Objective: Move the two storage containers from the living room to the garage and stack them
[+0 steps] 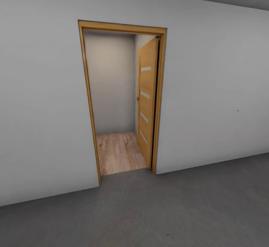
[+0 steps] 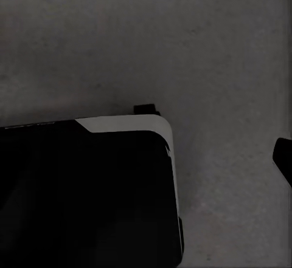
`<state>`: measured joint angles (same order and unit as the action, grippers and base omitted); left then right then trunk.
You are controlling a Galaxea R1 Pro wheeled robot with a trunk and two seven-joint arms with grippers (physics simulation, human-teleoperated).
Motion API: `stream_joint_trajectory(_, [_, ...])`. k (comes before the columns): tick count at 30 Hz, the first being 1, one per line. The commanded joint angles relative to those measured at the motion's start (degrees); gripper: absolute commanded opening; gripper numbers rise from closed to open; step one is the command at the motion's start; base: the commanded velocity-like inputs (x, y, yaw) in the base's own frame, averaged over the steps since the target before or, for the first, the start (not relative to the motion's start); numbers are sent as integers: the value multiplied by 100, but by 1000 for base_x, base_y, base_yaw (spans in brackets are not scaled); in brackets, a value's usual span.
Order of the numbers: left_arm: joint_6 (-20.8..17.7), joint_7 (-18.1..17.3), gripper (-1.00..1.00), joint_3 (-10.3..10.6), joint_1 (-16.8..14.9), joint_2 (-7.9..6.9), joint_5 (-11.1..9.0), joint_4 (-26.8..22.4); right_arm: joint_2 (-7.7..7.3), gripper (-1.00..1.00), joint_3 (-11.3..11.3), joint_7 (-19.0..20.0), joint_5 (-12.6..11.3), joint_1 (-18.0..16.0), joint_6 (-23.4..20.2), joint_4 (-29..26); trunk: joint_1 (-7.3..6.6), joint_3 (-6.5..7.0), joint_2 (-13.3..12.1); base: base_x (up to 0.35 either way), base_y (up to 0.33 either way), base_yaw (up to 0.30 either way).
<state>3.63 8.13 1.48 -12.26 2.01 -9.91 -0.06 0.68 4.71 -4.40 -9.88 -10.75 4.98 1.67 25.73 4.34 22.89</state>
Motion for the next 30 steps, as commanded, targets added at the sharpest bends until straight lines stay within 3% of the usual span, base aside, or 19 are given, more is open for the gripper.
stream_joint_trajectory(1, [23,13,100,19,0,2,-46,6,3,100,48,-8,-58,-6,35,18,5,-2,3,313,-166,0])
stream_joint_trajectory(13, [24,13,100,16,1,1,-46,6,3,100,55,-8,-59,-6,40,18,5,-2,3,314,-115,28])
stream_joint_trajectory(30, [20,13,100,17,0,4,-46,6,3,100,56,-8,-58,-6,43,18,5,-2,3,319,-5,253])
